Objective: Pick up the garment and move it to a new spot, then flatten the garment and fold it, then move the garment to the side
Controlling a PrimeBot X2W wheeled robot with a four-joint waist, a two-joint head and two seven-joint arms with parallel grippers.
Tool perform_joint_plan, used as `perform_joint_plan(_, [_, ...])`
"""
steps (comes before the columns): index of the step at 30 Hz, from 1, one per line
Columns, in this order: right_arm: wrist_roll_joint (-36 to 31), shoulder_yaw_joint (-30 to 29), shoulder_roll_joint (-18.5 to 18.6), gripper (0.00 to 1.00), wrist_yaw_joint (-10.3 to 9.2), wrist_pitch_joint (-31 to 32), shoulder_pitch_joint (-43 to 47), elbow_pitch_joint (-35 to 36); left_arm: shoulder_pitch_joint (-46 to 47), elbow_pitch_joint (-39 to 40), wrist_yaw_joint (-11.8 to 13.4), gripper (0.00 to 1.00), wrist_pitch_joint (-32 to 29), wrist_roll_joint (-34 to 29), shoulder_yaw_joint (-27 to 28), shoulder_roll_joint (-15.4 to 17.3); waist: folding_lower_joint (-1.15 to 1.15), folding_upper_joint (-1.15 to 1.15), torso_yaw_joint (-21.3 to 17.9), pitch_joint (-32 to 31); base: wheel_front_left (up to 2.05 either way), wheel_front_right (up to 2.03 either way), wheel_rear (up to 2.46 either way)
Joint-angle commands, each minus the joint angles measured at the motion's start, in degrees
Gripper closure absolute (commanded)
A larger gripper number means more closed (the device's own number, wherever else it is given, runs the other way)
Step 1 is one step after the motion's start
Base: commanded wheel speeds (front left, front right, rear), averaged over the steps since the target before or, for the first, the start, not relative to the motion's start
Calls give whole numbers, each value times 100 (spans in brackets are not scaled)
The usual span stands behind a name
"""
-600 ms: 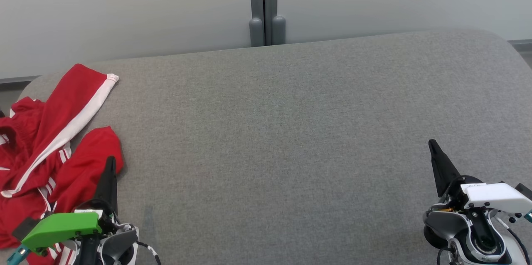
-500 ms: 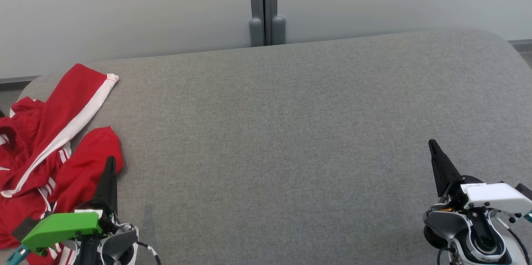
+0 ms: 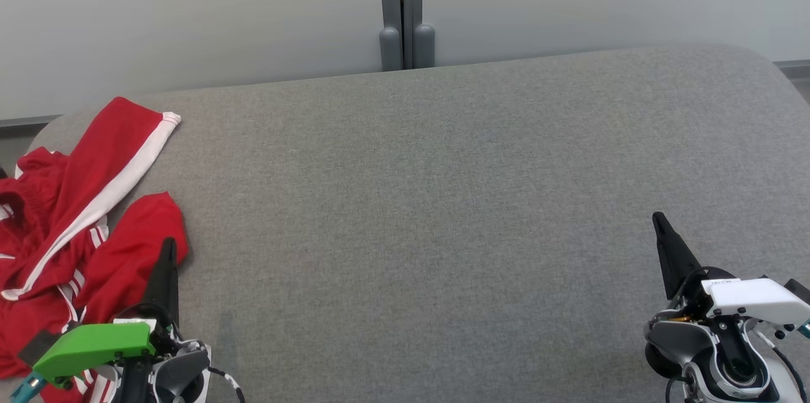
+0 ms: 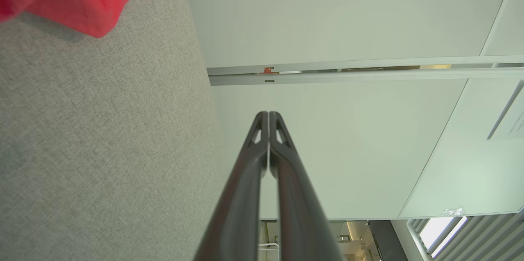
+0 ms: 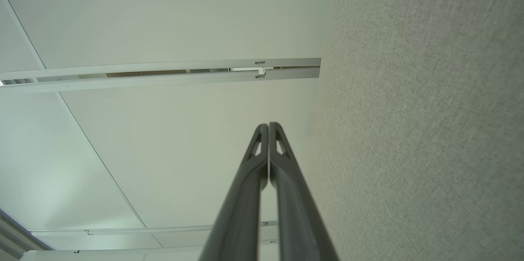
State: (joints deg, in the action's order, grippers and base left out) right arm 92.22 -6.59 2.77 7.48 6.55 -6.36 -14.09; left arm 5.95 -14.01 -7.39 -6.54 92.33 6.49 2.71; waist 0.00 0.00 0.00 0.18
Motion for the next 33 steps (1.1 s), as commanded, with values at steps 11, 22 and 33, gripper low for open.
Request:
perform_joint_plan(11, [39, 3, 13, 100, 3, 5, 54, 30, 71, 8, -31, 100, -10, 11, 10, 48, 0, 0, 0, 0, 0, 0, 0])
perform_joint_plan(22, [-88, 142, -38, 0, -1, -124, 102, -86, -130, -97, 15, 0, 159, -30, -92, -43, 0, 0, 8, 2, 0, 0, 0])
perform_joint_plan(33, [-350, 518, 61, 0, 0, -444, 12, 169, -101, 184, 10, 0, 453, -619, -153, -31, 0, 0, 23, 8, 0, 0, 0])
